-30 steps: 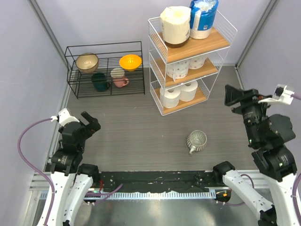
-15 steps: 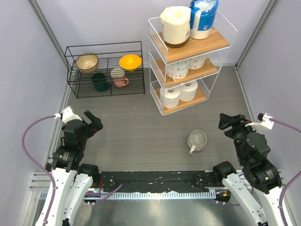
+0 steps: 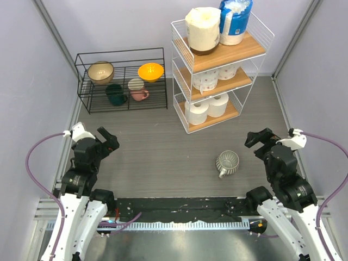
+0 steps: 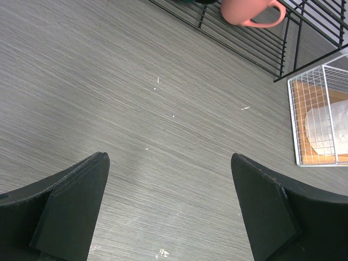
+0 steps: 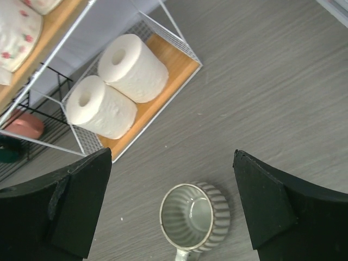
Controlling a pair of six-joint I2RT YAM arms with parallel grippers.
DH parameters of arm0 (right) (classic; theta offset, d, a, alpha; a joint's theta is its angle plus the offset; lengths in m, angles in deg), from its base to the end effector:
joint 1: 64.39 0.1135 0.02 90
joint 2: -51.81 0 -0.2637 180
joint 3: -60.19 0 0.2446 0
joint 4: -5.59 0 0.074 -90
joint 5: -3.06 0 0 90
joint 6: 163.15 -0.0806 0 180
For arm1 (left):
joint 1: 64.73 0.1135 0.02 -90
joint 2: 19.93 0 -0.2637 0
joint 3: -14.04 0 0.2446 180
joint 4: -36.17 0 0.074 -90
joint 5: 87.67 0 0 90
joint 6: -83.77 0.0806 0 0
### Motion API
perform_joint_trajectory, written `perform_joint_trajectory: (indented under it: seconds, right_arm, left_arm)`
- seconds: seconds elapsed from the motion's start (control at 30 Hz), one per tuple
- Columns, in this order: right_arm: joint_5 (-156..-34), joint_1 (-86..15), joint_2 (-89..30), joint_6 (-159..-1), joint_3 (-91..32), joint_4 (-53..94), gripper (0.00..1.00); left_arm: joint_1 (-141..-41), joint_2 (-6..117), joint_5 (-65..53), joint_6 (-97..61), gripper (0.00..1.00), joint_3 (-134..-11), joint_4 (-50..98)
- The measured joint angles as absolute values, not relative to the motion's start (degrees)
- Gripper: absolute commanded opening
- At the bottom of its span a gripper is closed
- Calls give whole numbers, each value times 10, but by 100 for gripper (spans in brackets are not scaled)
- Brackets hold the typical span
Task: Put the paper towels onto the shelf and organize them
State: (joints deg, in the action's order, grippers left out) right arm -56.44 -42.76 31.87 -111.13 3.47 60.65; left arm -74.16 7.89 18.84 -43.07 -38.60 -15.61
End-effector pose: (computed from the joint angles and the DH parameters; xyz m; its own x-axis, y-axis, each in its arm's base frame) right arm 0.1120 0.0004 0.3049 -0.1496 0.5111 -0.8464 0.2822 0.8425 0.4588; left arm 0.1454 -0.0009 0.2707 -0.3023 -0.5325 -0.7906 -0.3424 0.8347 -0.4313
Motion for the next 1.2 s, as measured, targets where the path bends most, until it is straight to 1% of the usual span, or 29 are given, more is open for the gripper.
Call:
perform_joint_trajectory:
  seconds: [0.37,0.6,0.77,0.93,1.1,1.2]
  right_arm:
    - [-538,-428,315,-1137,36,629,100]
    - [-579,-428,296,-1124,49,584,100]
    - [-628,-428,203,-1121,50,474,100]
    - [-672,-428,75,-1125,57,320,100]
    - [-699,-428,-30,-1124,51,202,100]
    - [-708,-428,-73,-1123,40,142,100]
  left_arm:
    - [-742,93,187,-430,100,-386,-156]
    - [-742,79,181,-430,100,-386,-154]
    - [-742,80,172,-429,100,-386,-150]
    - [-742,80,163,-428,100,-386,-148]
    - [-742,80,157,-428,100,-386,-147]
    - [-742,80,155,-426,100,-386,-147]
